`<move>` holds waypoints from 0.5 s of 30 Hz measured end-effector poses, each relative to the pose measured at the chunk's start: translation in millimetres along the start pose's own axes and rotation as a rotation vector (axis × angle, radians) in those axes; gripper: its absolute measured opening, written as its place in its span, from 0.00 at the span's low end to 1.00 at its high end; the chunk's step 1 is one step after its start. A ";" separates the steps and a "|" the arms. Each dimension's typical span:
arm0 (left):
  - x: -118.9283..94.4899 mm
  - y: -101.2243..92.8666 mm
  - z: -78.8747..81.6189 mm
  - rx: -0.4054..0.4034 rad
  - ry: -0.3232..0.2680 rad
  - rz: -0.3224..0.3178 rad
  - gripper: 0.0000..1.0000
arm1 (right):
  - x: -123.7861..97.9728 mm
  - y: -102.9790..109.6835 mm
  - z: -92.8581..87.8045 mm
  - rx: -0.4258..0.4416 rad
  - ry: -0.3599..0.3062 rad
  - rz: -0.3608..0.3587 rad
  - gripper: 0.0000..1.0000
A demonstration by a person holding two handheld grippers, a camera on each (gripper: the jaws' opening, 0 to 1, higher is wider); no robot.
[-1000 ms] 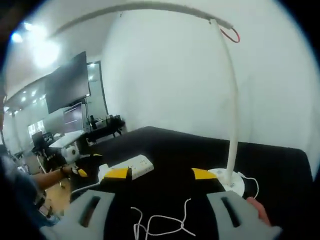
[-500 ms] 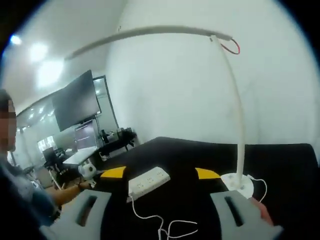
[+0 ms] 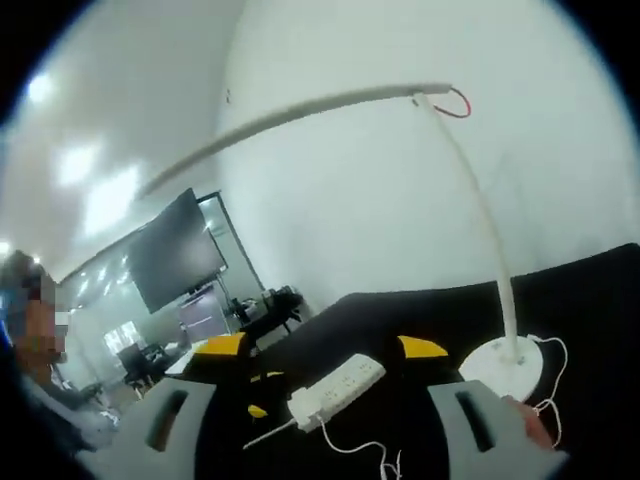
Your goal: Insert the desk lamp plug into the socket, turn on the power strip switch, turn on the lamp switch, then turn off the lamp switch, turn off the power strip switch, and remove the plug from the socket.
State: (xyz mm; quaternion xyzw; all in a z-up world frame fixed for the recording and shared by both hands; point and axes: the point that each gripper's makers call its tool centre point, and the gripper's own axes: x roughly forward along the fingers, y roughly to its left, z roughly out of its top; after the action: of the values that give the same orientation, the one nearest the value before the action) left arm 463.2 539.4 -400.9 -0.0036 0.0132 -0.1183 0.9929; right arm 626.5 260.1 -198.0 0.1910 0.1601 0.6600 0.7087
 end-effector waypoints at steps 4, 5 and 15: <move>-0.1 -0.8 -0.1 0.003 0.002 0.002 0.85 | -3.1 14.1 15.2 0.173 -0.087 0.107 0.59; 0.0 -1.3 -0.2 0.003 0.004 0.003 0.85 | -4.8 12.6 19.5 0.198 -0.098 0.118 0.59; 0.5 0.4 -1.5 0.005 0.009 0.001 0.85 | -13.2 17.5 52.4 0.237 -0.129 0.118 0.58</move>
State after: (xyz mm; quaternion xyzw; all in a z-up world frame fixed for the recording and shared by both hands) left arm 463.7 539.6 -402.5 -0.0005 0.0173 -0.1177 0.9929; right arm 635.3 244.8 -144.0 0.3243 0.1796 0.6632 0.6502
